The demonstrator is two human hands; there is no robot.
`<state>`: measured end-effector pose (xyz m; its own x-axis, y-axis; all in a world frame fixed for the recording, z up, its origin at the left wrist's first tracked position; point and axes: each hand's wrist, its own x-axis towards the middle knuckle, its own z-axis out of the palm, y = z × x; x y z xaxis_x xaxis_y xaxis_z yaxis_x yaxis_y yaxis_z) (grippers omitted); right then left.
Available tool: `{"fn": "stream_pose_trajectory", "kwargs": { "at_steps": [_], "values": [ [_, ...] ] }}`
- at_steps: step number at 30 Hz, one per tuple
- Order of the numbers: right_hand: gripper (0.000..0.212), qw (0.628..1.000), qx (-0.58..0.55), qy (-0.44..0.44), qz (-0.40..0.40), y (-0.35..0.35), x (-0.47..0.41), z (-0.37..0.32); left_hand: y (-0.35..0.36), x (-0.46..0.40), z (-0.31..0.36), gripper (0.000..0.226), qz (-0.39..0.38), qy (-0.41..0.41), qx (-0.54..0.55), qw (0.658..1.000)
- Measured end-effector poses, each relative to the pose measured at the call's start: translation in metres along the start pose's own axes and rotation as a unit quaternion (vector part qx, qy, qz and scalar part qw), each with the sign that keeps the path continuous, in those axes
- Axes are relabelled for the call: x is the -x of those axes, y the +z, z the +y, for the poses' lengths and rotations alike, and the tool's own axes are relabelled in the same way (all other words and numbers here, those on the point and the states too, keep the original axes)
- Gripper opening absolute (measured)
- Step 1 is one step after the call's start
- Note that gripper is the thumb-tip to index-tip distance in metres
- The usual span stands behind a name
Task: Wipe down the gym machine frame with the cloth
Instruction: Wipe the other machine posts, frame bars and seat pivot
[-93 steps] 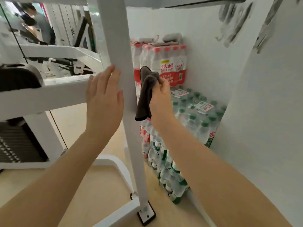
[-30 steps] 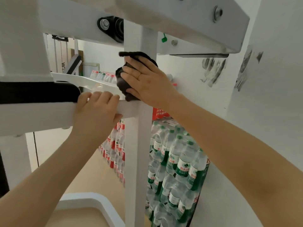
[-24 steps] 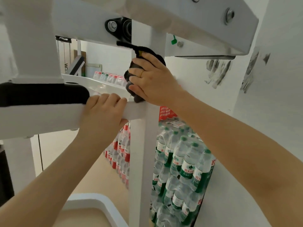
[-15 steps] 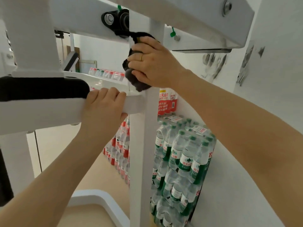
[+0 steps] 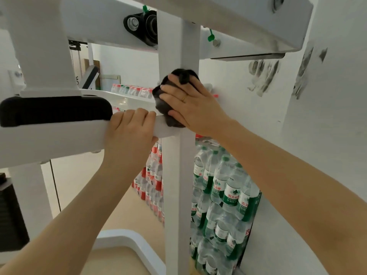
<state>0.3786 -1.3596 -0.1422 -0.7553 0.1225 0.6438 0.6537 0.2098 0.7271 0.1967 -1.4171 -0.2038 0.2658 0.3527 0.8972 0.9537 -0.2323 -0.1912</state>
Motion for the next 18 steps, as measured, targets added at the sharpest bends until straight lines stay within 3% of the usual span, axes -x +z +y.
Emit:
{"fn": "stream_pose_trajectory", "kwargs": {
  "at_steps": [4, 7, 10, 13, 16, 18],
  "values": [
    [0.045, 0.989, -0.073, 0.128, 0.033, 0.015, 0.013, -0.039, 0.004, 0.003, 0.0, 0.032, 0.025, 0.009, -0.026, 0.999],
    [0.052, 0.962, -0.163, 0.217, -0.008, 0.025, 0.063, -0.096, 0.01, 0.008, 0.0, 0.03, 0.053, 0.023, -0.038, 0.998],
    [0.05, 0.964, -0.142, 0.213, -0.07, 0.033, 0.114, -0.142, 0.015, 0.025, 0.011, 0.035, 0.077, 0.042, 0.006, 0.996],
    [0.053, 0.929, -0.202, 0.309, -0.028, 0.037, 0.097, -0.144, 0.017, 0.047, 0.029, 0.038, 0.061, 0.081, 0.102, 0.99],
    [0.061, 0.846, -0.314, 0.427, 0.048, 0.022, 0.045, -0.106, 0.017, 0.058, 0.04, 0.046, -0.016, -0.019, 0.246, 0.969],
    [0.065, 0.801, -0.376, 0.462, 0.057, 0.013, 0.02, -0.079, 0.015, 0.061, 0.052, 0.049, -0.088, -0.137, 0.363, 0.917]
  ]
}}
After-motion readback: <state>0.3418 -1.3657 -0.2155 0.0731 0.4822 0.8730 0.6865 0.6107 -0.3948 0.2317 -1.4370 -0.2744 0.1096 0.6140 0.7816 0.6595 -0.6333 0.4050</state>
